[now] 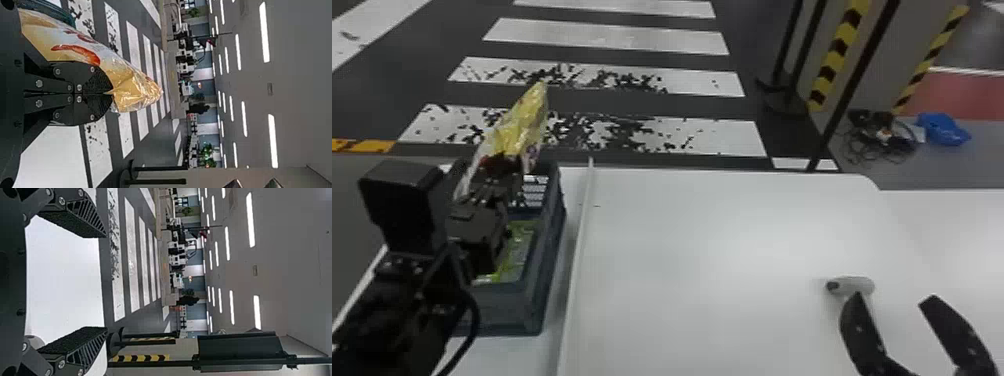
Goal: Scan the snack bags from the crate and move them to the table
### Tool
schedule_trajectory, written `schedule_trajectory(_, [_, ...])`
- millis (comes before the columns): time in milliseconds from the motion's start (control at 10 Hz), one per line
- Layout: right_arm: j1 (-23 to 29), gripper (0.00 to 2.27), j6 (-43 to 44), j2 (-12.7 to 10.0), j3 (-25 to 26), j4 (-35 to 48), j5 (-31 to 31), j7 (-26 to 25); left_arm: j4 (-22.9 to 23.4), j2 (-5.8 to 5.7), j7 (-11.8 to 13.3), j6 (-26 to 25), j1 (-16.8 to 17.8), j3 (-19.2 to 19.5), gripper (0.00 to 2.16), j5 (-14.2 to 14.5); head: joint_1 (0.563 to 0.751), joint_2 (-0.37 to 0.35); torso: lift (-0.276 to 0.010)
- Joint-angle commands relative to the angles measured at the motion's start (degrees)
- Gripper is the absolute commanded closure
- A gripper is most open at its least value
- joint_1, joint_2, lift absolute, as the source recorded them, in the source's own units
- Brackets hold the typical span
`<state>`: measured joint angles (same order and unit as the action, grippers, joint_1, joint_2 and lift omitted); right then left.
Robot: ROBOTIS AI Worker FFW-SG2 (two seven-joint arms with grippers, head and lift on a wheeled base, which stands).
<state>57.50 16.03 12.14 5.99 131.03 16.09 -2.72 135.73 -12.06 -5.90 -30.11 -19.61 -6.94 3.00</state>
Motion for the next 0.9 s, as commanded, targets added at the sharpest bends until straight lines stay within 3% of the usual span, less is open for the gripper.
schedule_trajectory(0, [0.2, 0.16, 0.0, 0.0, 0.1, 0.0, 0.0, 0.0, 0.0, 0.28, 0.0, -0.4, 1.2, -3.3, 1.89, -1.2, 0.695, -0.123, -0.095])
schedule_trajectory(300, [0.2, 0.16, 0.0, -0.3, -0.2, 0.5, -0.1, 0.0, -0.1, 0.72, -0.2, -1.5, 3.9, -11.0, 1.89, -4.6, 0.695, -0.197, -0.095])
schedule_trajectory(500, [0.2, 0.16, 0.2, -0.4, -0.1, 0.5, -0.1, 0.0, -0.6, 0.72, -1.1, -4.0, 6.6, -16.6, 1.89, -8.6, 0.695, -0.259, -0.095])
schedule_trajectory(800, [0.2, 0.16, 0.4, -0.4, -0.1, 0.5, 0.0, 0.0, -3.9, 1.25, -1.0, -4.1, 8.9, -22.9, 1.89, -9.8, 0.695, -0.326, -0.095])
